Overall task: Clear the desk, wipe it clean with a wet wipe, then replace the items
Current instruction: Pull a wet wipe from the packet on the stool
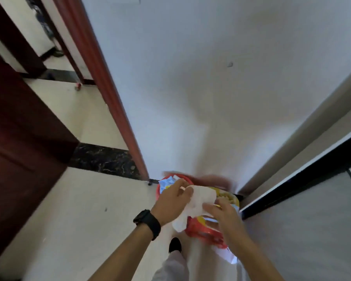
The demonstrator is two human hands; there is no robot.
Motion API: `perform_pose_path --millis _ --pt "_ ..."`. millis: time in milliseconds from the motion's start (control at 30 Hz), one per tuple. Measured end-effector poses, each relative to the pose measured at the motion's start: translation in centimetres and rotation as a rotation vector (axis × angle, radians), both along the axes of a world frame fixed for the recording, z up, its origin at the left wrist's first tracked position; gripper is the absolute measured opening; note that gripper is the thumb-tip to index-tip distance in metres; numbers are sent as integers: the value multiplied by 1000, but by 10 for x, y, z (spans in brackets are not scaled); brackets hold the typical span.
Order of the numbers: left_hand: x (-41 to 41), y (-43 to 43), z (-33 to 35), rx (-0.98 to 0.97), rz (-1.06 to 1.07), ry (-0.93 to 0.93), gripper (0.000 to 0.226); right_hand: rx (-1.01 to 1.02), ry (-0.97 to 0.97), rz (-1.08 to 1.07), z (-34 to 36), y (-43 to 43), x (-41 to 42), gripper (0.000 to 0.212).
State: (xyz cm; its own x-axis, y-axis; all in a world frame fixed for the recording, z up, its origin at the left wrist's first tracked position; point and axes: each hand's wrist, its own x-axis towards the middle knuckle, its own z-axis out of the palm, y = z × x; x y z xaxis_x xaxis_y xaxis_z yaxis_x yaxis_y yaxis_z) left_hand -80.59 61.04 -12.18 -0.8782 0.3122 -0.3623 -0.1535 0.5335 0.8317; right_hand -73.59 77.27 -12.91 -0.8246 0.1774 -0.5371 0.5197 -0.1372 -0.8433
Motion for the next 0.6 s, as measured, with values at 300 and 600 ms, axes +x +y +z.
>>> perform_pose_path --millis 300,600 --pt "148 -159 23 22 450 -123 51 23 183 409 14 -130 28 18" --pt "312 -312 51 206 1043 -38 25 -92 160 852 15 -312 128 64"
